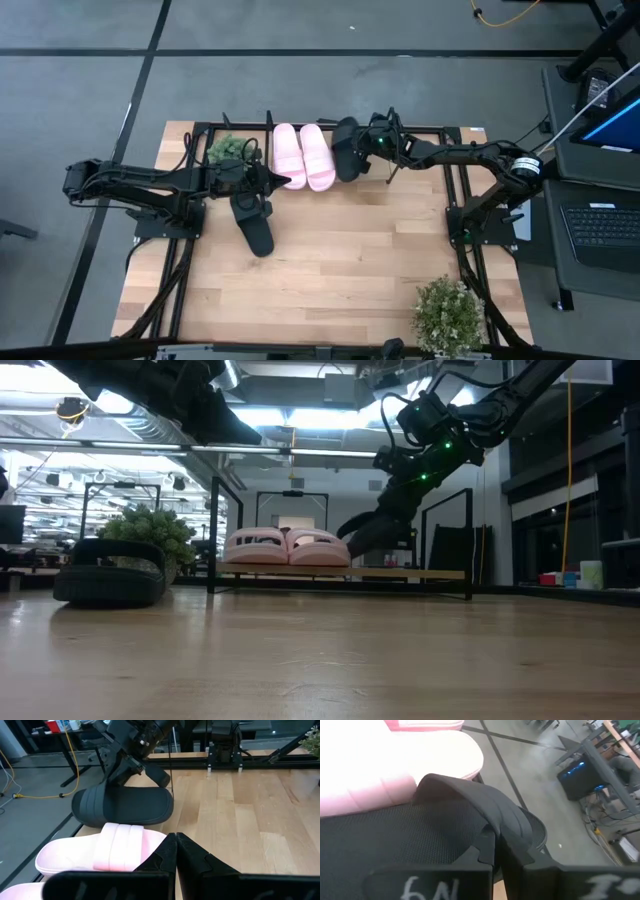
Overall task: Pick and place slides into the shelf
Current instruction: Put the bottom black slides on the shelf
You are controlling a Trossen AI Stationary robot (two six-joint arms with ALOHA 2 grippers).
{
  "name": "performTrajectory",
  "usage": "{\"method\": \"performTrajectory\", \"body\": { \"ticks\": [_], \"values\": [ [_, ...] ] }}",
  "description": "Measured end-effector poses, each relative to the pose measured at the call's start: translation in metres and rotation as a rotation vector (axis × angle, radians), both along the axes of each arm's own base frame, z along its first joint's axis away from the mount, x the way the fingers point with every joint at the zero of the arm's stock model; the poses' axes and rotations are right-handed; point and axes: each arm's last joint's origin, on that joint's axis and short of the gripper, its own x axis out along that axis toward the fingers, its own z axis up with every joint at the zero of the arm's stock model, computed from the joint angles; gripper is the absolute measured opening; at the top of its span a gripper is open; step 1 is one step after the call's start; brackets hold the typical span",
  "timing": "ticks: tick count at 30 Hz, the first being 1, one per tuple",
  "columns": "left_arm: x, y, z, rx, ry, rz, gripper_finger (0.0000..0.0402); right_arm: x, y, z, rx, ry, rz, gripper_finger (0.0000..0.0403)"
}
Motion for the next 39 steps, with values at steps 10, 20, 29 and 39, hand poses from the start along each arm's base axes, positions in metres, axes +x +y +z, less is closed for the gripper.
{"method": "performTrajectory", "body": {
  "ticks": [10, 20, 29, 39],
  "values": [
    [0.000, 0.000, 0.000, 0.000, 0.000, 0.000, 0.0002, 0.000, 0.000, 0.000, 0.007, -0.005, 0.001, 0.0012],
    [0.000, 0.000, 0.000, 0.000, 0.002, 0.000, 0.0002, 0.004, -0.003, -0.011, 0.015, -0.001, -0.030, 0.0012],
    [0.000, 0.000, -0.001, -0.001, 0.011, 0.000, 0.0002, 0.007, -0.006, -0.018, 0.017, 0.009, -0.038, 0.0012],
    [0.000, 0.000, -0.001, -0.001, 0.011, 0.000, 0.0001, 0.007, -0.006, -0.019, 0.018, 0.012, -0.039, 0.0062]
  ]
}}
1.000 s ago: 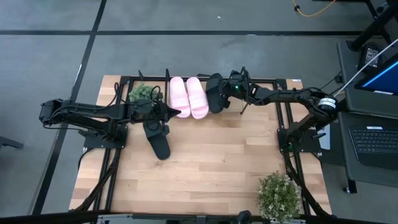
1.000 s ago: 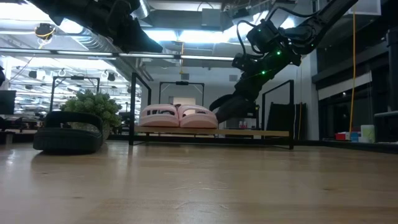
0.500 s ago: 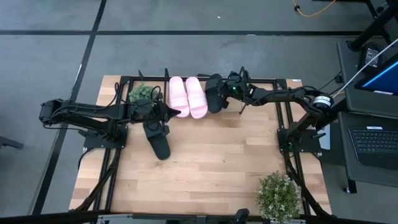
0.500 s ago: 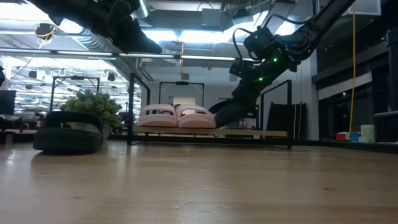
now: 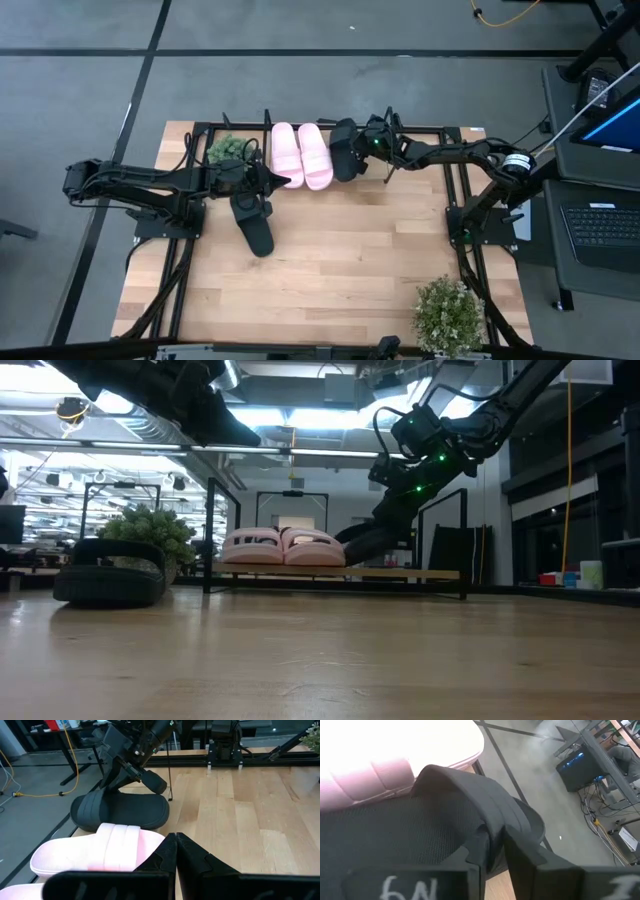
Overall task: Pick and place slides into the shelf
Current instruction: Put the bottom black slides on the shelf
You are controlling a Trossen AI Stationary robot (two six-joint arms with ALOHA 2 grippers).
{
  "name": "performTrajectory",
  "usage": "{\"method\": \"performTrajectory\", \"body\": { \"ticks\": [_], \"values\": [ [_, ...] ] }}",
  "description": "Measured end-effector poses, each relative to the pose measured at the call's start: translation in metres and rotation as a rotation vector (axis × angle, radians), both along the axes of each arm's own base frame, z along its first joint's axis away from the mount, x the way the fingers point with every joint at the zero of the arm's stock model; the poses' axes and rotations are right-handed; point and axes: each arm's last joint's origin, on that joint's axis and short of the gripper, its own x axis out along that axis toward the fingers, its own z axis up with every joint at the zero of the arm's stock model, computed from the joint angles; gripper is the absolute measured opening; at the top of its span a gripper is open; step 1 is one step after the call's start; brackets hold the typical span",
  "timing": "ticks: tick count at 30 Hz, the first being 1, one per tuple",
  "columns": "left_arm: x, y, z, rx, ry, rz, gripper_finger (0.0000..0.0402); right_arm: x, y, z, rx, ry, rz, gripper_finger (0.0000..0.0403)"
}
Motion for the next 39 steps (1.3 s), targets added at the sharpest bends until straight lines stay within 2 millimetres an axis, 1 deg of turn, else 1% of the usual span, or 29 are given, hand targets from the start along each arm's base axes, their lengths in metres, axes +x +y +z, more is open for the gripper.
{"method": "performTrajectory", "body": {
  "ticks": [11, 22, 30, 33, 39],
  "values": [
    [0.0000, 0.0000, 0.0000, 0.000, 0.000, 0.000, 0.0002, 0.0000, 0.0001, -0.0002, 0.001, 0.002, -0.001, 0.0069],
    [0.0001, 0.0000, -0.0001, 0.000, 0.001, 0.000, 0.0001, 0.0042, 0.0079, -0.0002, 0.002, 0.001, 0.024, 0.0070],
    [-0.0001, 0.0000, -0.0006, -0.001, 0.006, 0.000, 0.0001, 0.0043, 0.0084, -0.0006, 0.039, -0.031, 0.001, 0.0073],
    [-0.0001, 0.0000, -0.0007, -0.001, 0.007, 0.000, 0.0001, 0.0041, 0.0085, -0.0010, 0.049, -0.034, -0.006, 0.0085],
    [-0.0002, 0.0000, -0.0007, -0.001, 0.007, 0.000, 0.0001, 0.0039, 0.0090, -0.0021, 0.066, -0.036, -0.007, 0.0134]
  ]
}}
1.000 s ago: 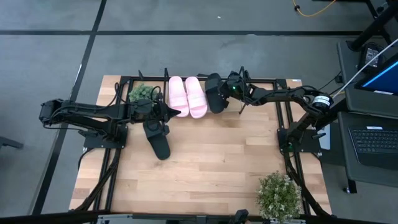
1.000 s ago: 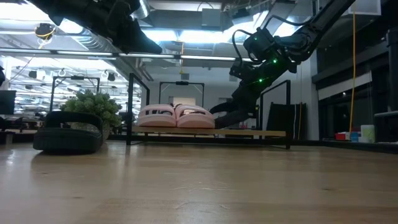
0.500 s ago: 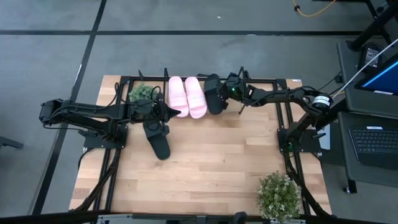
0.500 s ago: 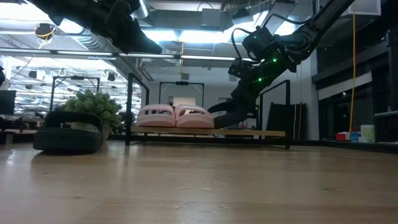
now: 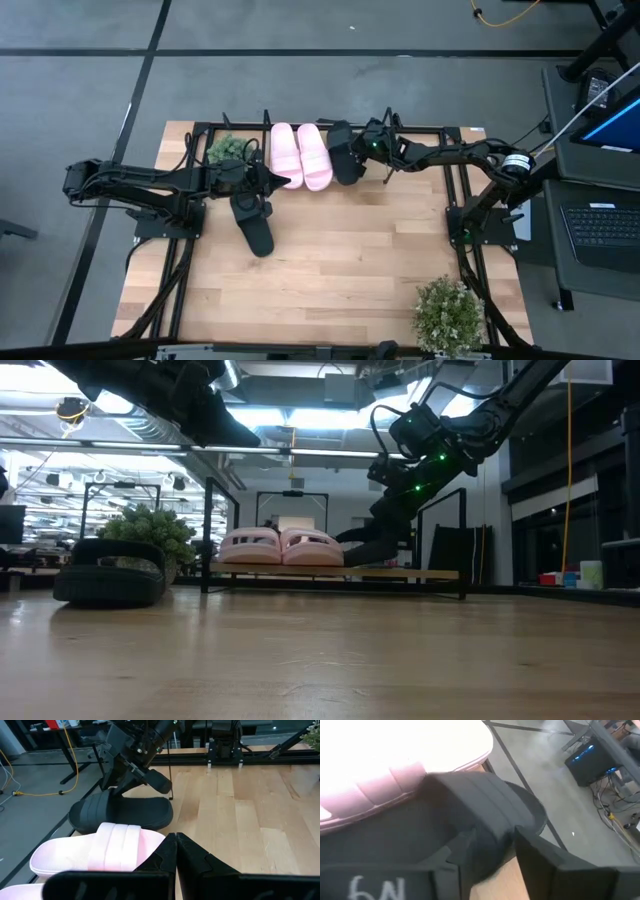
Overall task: Pick and place slides into the shelf
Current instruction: Put the bottom black slides on the shelf
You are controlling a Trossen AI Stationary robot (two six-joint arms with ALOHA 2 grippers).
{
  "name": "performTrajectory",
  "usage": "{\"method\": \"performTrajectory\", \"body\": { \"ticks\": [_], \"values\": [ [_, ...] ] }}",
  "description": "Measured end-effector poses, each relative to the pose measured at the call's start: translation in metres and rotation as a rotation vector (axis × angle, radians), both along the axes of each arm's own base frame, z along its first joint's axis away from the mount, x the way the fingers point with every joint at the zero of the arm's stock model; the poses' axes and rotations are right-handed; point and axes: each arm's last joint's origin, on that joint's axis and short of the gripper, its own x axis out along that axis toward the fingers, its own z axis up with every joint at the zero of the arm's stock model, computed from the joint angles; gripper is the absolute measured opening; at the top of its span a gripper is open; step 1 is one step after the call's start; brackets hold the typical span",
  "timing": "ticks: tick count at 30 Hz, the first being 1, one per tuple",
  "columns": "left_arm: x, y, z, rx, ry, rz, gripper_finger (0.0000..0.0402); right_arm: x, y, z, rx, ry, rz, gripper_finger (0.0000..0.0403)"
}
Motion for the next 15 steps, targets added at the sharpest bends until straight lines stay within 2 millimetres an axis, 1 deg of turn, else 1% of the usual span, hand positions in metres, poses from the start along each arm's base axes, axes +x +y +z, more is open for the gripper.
{"method": "performTrajectory", "body": {
  "ticks": [3, 7, 12, 15],
  "values": [
    [0.0000, 0.0000, 0.0000, 0.000, 0.000, 0.000, 0.0001, -0.0001, 0.0002, -0.0004, 0.016, -0.010, -0.011, 0.0156],
    [0.0000, 0.0000, 0.0000, 0.000, 0.000, 0.000, 0.0001, -0.0003, 0.0007, -0.0009, 0.020, -0.005, -0.012, 0.0173],
    [0.0000, 0.0000, 0.0000, 0.000, 0.000, 0.000, 0.0001, 0.0003, 0.0013, -0.0005, 0.017, -0.003, -0.011, 0.0176],
    [0.0000, 0.0000, 0.0000, 0.000, 0.000, 0.000, 0.0001, 0.0037, -0.0004, 0.0059, 0.012, -0.013, -0.012, 0.0176]
  ]
}}
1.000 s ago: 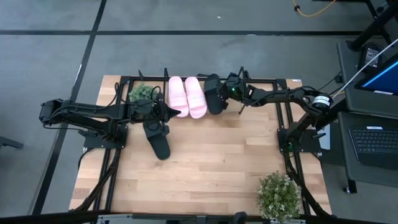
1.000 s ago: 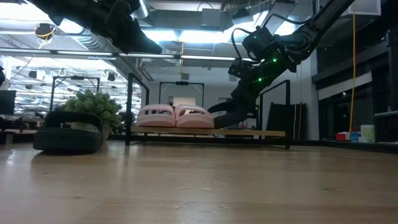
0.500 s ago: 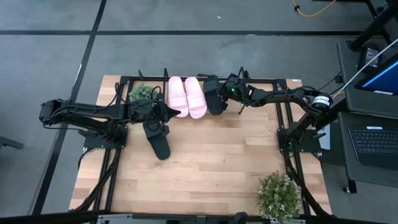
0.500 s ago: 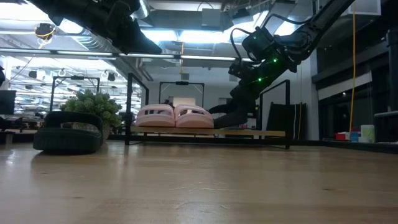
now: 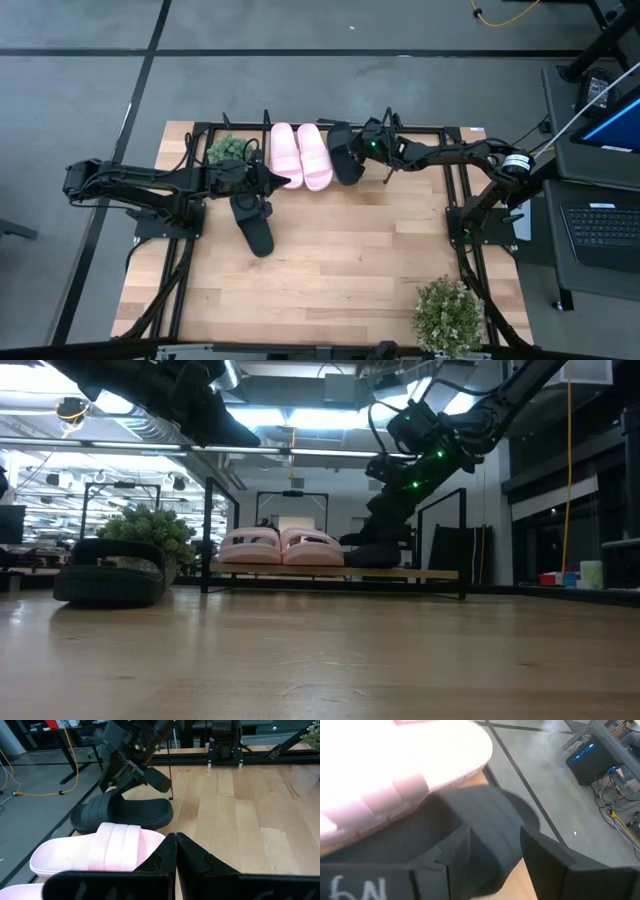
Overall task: Pick and place slides into the shelf
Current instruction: Put the bottom black slides on the shelf
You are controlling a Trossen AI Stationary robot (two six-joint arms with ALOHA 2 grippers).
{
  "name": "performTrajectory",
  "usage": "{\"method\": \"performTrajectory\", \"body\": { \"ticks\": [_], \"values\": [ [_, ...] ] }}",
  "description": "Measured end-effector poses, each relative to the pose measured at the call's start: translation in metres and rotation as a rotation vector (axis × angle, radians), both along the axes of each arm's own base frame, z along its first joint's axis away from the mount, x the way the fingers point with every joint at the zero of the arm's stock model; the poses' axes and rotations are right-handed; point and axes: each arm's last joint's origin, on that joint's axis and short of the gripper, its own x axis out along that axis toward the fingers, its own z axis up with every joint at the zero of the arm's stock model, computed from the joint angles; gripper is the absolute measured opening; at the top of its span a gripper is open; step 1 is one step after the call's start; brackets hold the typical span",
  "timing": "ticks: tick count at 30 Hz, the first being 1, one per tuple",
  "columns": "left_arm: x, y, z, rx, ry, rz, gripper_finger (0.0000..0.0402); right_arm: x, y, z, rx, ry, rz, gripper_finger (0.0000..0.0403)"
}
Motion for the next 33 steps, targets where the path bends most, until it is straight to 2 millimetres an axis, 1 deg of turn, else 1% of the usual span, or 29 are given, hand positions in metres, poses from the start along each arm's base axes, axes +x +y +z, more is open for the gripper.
{"method": "performTrajectory", "body": {
  "ticks": [3, 6, 9, 12, 13, 16, 19, 24, 27, 33],
  "values": [
    [0.000, 0.000, 0.000, 0.000, 0.004, 0.000, 0.0001, 0.004, -0.002, 0.010, 0.004, 0.008, -0.001, 0.0164],
    [0.000, 0.000, -0.001, -0.001, 0.009, 0.000, 0.0001, 0.008, -0.004, 0.021, 0.030, 0.061, -0.002, 0.0133],
    [0.000, 0.000, -0.001, -0.002, 0.015, 0.000, 0.0001, 0.009, -0.004, 0.032, 0.074, 0.148, -0.004, 0.0088],
    [-0.001, 0.000, -0.002, -0.002, 0.024, 0.000, 0.0001, 0.007, -0.003, 0.042, 0.134, 0.230, -0.019, 0.0027],
    [-0.001, 0.000, -0.003, -0.003, 0.028, 0.000, 0.0001, 0.006, -0.003, 0.046, 0.149, 0.259, -0.021, 0.0014],
    [-0.001, 0.000, -0.003, -0.003, 0.030, 0.000, 0.0001, 0.002, -0.001, 0.053, 0.200, 0.315, -0.043, 0.0009],
    [-0.001, 0.000, -0.003, -0.003, 0.030, 0.000, 0.0001, -0.003, 0.001, 0.051, 0.248, 0.375, -0.062, 0.0005],
    [-0.001, 0.000, -0.003, -0.003, 0.029, 0.000, 0.0001, -0.011, 0.005, 0.035, 0.299, 0.421, -0.093, 0.0004],
    [-0.001, 0.000, -0.003, -0.004, 0.029, 0.000, 0.0001, -0.013, 0.006, 0.026, 0.304, 0.419, -0.097, 0.0003],
    [-0.001, 0.000, -0.003, -0.005, 0.029, 0.000, 0.0001, -0.016, 0.009, 0.014, 0.343, 0.406, -0.088, 0.0002]
  ]
}}
